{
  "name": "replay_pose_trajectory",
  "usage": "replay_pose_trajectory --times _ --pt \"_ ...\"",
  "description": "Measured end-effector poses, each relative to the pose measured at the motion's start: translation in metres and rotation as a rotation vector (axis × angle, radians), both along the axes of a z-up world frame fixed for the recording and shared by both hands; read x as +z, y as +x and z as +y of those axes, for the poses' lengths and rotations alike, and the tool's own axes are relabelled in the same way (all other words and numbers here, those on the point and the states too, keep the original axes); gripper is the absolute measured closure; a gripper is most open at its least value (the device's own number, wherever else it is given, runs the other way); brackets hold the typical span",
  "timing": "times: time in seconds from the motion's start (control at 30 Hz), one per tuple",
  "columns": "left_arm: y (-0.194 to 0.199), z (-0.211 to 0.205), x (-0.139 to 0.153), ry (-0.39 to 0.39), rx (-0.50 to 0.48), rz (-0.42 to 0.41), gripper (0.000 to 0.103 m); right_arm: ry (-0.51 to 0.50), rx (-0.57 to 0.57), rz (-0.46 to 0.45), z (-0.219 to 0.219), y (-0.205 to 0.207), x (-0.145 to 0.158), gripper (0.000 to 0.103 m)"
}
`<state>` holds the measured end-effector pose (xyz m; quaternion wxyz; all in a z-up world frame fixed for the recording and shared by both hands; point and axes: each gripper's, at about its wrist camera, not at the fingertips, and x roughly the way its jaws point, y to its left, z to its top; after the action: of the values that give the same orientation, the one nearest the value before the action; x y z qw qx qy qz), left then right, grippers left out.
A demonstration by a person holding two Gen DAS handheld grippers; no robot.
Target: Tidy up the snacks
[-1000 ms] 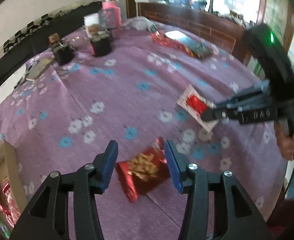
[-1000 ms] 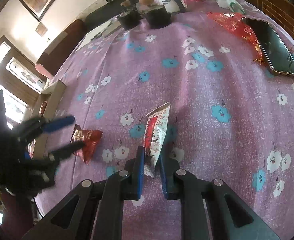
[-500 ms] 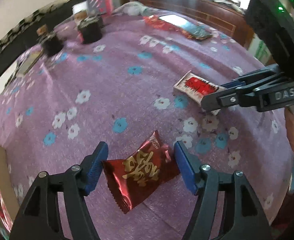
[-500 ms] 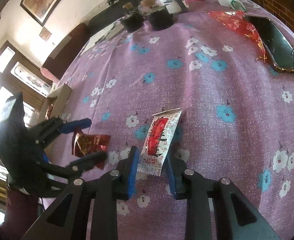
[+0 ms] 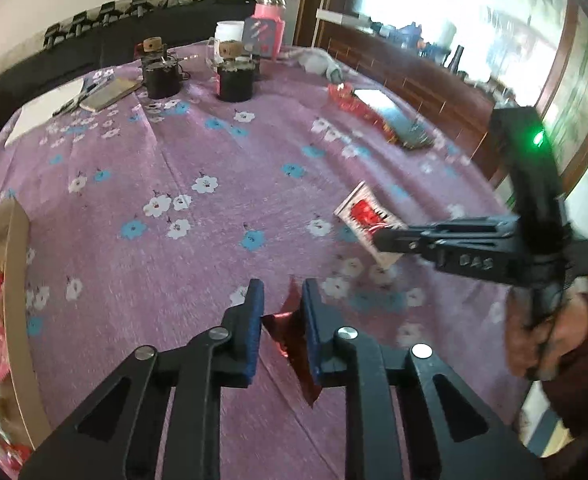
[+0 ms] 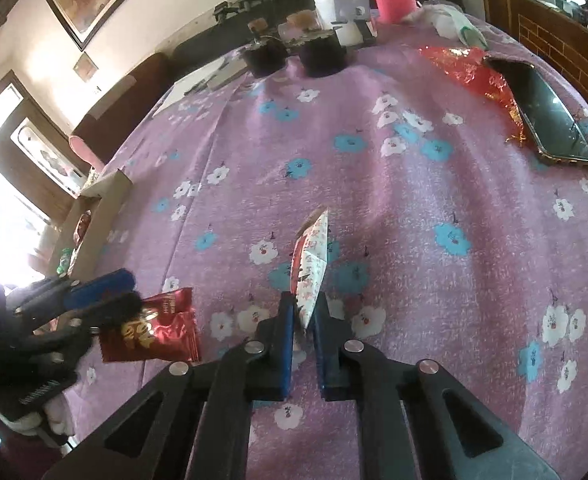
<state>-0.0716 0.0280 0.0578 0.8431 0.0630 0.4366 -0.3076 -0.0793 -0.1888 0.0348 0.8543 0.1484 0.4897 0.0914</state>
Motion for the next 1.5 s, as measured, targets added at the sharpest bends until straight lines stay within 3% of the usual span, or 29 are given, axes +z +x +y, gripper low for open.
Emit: replay_pose_trajectory --times 0.37,0.63,0.8,0.9,0.97,1.03,1.17,1.23,1.4,1.47,1.5 --pt "-0.004 0.020 -0.004 -0.182 0.014 0.102 0.093 0.011 0.032 -0.043 0.015 -0.010 0.015 0.094" --pt "-0.012 0.036 0.012 -0.269 0.066 0.091 0.102 -0.006 0.040 -0.069 0.023 -0.012 0.024 0.094" --pt "-0.015 0.053 0.026 -0.267 0.125 0.013 0.102 -0.011 0.058 -0.070 0.031 -0.011 0.025 0.094" --pt "-0.016 0.053 0.019 -0.230 0.103 0.060 0.090 0.003 0.067 -0.060 0.033 -0.011 0.022 0.094" --pt "-0.023 0.049 0.013 -0.167 0.120 0.081 0.071 0.002 0.071 -0.057 0.034 -0.013 0.020 0.094" --pt "-0.032 0.048 0.008 -0.140 0.164 0.079 0.044 0.001 0.071 -0.057 0.034 -0.015 0.019 0.094" --pt "-0.050 0.036 0.000 -0.096 0.214 0.063 0.040 0.012 0.062 -0.069 0.029 -0.016 0.019 0.094" --pt "-0.053 0.024 -0.009 -0.026 0.236 0.042 0.022 0.022 0.053 -0.069 0.025 -0.016 0.017 0.094" --pt "-0.047 0.001 -0.040 0.115 0.256 0.056 0.022 0.044 0.037 -0.066 0.014 -0.021 0.016 0.094" --pt "-0.049 0.000 -0.039 0.146 0.256 0.018 0.041 0.045 0.035 -0.072 0.012 -0.025 0.018 0.094" --pt "-0.047 0.002 -0.037 0.128 0.245 0.030 0.066 0.046 0.037 -0.075 0.011 -0.026 0.018 0.094"
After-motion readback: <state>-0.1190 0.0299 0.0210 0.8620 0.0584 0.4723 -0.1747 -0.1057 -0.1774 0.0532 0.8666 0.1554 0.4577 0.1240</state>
